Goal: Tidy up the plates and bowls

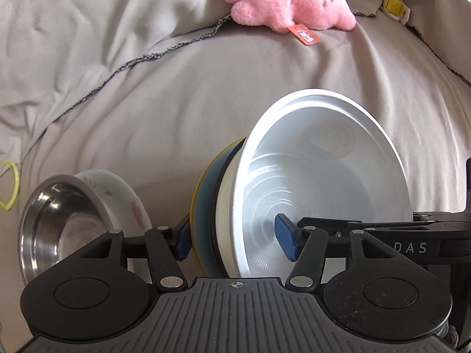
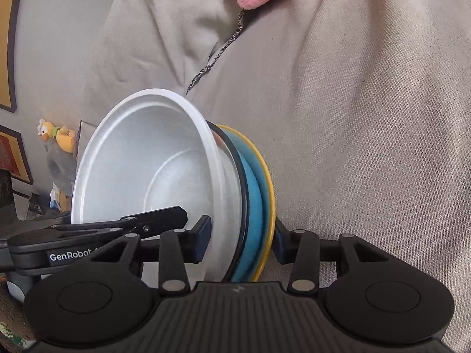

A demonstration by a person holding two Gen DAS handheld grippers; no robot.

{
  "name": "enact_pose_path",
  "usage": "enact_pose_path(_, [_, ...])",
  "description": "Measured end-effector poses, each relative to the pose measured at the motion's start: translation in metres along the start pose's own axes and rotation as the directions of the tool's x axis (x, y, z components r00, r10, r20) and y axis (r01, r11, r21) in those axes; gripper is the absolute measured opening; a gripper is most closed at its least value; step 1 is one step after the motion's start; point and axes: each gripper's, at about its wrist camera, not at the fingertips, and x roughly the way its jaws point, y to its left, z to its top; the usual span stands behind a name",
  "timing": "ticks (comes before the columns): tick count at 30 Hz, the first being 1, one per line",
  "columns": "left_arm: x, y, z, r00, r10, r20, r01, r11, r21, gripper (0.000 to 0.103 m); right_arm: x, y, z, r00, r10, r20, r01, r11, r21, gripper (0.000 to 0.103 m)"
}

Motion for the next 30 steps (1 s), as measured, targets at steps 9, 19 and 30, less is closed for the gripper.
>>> enact_pose_path(9, [0.002, 0.002, 0.000, 0.999, -0.020, -0.035, 0.020, 1.000, 0.016, 0.062, 0.003, 0.003, 0.001, 1.000, -0.009, -0.006, 0.009, 1.000, -0.004, 0.045])
enact_pose_path(19, [0.001, 0.007, -0.003, 0.999, -0.038, -0.037, 0.037, 0.999, -0.010, 0.054, 0.004, 0.025, -0.005, 0.996, -0.085, 0.005, 0.085, 0.996, -0.028, 0.049])
enact_pose_path(30, [0.000, 0.006, -0.008, 0.999, -0.048, -0.026, 0.048, 0.999, 0.002, 0.053, 0.009, 0.027, -0.005, 0.995, -0.101, -0.017, 0.101, 0.995, 0.022, 0.051])
